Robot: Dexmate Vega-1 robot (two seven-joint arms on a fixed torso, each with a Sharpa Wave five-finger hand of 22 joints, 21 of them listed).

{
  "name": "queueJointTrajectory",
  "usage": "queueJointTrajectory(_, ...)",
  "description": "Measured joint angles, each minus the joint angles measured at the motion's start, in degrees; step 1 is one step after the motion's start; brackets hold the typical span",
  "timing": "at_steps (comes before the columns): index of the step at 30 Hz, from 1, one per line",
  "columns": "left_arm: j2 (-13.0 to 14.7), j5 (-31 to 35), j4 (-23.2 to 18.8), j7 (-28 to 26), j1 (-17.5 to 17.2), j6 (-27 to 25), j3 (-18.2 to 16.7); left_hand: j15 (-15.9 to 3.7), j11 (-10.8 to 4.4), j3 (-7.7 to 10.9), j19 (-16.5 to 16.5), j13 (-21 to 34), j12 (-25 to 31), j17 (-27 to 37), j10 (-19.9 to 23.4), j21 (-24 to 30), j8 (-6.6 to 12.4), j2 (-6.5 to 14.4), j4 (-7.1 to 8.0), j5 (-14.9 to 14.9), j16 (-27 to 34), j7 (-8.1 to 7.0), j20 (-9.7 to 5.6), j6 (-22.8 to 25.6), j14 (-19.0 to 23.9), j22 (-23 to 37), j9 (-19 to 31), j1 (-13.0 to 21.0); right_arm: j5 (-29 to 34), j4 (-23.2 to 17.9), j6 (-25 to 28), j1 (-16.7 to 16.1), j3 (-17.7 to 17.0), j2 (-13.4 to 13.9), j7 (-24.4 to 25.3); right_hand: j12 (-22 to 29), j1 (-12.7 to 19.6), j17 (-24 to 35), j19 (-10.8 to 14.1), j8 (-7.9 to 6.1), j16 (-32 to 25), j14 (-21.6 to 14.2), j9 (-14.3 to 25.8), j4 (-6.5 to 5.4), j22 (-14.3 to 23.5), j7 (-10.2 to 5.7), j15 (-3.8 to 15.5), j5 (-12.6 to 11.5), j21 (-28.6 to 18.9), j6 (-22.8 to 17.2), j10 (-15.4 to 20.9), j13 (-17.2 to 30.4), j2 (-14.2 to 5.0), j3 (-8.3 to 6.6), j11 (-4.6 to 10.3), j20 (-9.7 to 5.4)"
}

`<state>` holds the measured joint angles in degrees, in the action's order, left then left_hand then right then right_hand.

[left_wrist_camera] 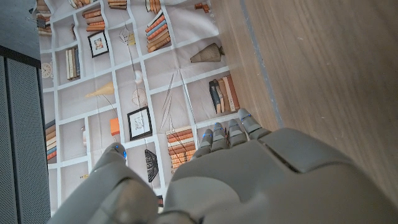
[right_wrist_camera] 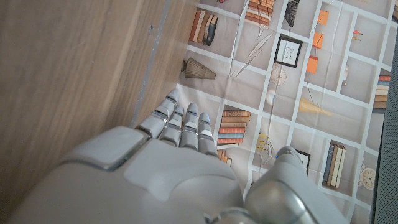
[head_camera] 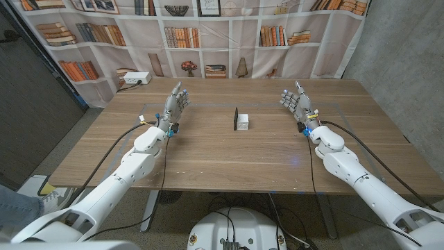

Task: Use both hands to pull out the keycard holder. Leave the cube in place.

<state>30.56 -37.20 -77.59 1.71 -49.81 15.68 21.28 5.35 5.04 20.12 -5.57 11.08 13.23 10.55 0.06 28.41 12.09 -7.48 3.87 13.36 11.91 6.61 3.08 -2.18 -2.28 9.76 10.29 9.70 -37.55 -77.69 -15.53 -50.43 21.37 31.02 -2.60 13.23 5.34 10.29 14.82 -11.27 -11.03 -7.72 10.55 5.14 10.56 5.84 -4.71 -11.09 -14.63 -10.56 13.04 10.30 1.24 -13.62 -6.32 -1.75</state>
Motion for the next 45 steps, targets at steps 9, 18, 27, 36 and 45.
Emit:
queueJointTrajectory(9,1.11,0.54,-2.3,0.09,-0.98,-0.3,0.25,0.15,-0.08,0.4,0.01,0.0,0.0,0.0,0.79,0.0,0.0,-0.23,-0.4,0.0,0.0,0.29,0.01,0.33,0.71,0.0,0.0,0.96,-0.08,-2.25,0.82,-1.31,0.06,1.03,0.04,0.0,0.0,0.0,0.0,0.0,0.0,0.0,0.0,0.0,0.0,0.0,0.01,0.0,0.01,0.0,0.0,0.0,0.0,0.0,0.0,0.0)
queueJointTrajectory(18,2.12,2.07,-3.52,0.07,-0.77,-1.21,0.65,-0.79,-0.43,1.86,3.12,-0.16,0.75,-0.17,4.32,-0.26,0.45,1.74,-2.46,0.0,0.5,0.22,-0.12,3.8,4.34,-0.01,-0.01,5.8,0.26,-2.36,-0.24,-1.97,0.02,0.85,0.49,0.0,0.0,0.26,-0.01,0.0,0.0,0.01,-0.01,0.0,-0.01,-0.01,0.01,0.0,0.02,0.01,0.0,-0.01,0.0,0.0,0.0,0.0)
queueJointTrajectory(27,3.36,4.97,-5.9,-1.99,-0.31,-2.02,1.04,-2.45,-2.37,4.42,7.86,-0.16,1.61,-0.17,10.81,-1.14,1.52,4.24,-6.04,-0.91,0.96,0.4,-0.79,10.31,10.86,-0.01,-0.01,13.08,0.19,-0.76,-2.2,-1.93,-0.28,0.15,-0.27,0.0,0.0,0.26,-0.01,0.0,0.0,-0.22,-0.01,0.0,-0.01,0.03,-0.19,0.0,0.02,-0.39,0.04,-0.01,0.0,0.01,0.04,0.0)
queueJointTrajectory(36,3.75,8.34,-6.61,-4.09,0.08,-2.61,1.28,-4.35,-4.23,5.81,9.56,-0.16,1.82,-0.44,14.47,-2.15,1.89,5.03,-8.86,-1.39,0.96,-0.88,-0.92,13.56,13.99,-0.02,0.27,17.86,0.19,0.16,-2.95,-1.72,-0.72,-0.18,-0.47,0.0,0.0,0.25,-0.01,0.0,0.01,-0.32,-0.02,0.0,-0.01,-0.1,-0.28,0.0,0.02,-0.51,0.19,-0.01,0.0,0.01,0.2,0.0)
queueJointTrajectory(45,5.65,12.23,-8.82,-5.72,1.19,-2.73,2.1,-5.89,-5.9,5.93,10.1,-0.15,1.59,-0.43,16.28,-3.39,1.89,3.36,-11.59,-1.39,0.96,-2.32,-1.46,15.0,15.52,-0.02,0.27,21.93,0.26,0.1,-4.56,-2.15,-0.98,-0.36,0.15,0.0,0.0,0.25,0.2,0.0,0.01,-0.38,-0.02,0.0,-0.02,-0.41,-0.21,0.0,0.02,-0.81,0.5,-0.01,0.0,0.01,-0.1,0.21)
